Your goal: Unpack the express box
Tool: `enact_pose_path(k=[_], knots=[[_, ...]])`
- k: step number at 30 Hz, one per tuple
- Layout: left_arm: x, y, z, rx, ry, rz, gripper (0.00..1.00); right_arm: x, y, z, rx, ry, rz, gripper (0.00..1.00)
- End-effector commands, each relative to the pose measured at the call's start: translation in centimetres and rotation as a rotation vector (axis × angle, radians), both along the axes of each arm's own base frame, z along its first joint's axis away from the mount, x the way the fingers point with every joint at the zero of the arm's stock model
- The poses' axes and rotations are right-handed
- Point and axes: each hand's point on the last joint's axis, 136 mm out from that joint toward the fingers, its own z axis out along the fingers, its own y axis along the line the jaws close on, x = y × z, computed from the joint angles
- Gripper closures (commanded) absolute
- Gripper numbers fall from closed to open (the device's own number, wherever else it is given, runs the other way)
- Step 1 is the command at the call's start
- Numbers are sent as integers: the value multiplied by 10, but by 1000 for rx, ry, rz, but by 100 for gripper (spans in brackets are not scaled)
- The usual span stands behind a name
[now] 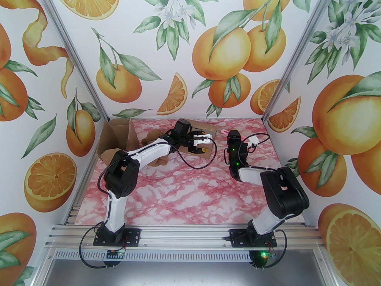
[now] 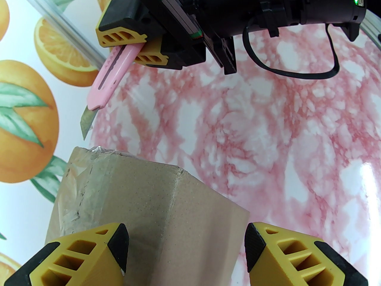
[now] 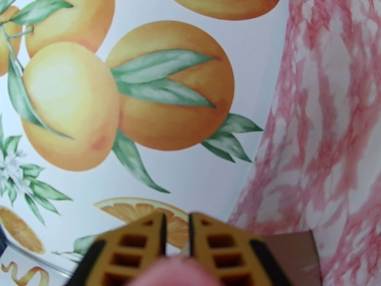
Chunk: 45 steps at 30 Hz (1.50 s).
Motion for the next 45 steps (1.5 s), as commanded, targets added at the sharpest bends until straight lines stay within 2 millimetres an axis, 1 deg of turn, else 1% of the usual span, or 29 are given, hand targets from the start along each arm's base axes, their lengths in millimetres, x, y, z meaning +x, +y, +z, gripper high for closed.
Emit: enact_pose_path(k=[1,4,9,15,19,27,32,38,40,45], knots=[[-6,1,14,-5,-8,-22,32,9,2,2,0,-2,10,100],[-5,2,15,-6,-10,-20,32,11,2,-2,-3,8,11,100],[-5,2,14,-5,-9,-20,32,16,9,-9,3,21,41,100],[-4,2,14,-3,-12,-15,32,13,11,-15,1,40,46,100],[-1,1,14,-8,-13,-5,32,12,17,-19,2,52,62,100],[13,0,18,-25,-25,66,32,1,19,-21,-7,80,63,100],[19,-2,24,-64,-16,101,31,-8,19,-23,-10,85,62,100],[29,-4,29,-100,-8,155,31,-12,29,-29,-2,100,89,100],[32,-5,32,-114,-7,173,29,-12,32,-30,-1,101,97,100],[34,-10,34,-132,-2,186,26,-17,40,-29,6,113,111,100]])
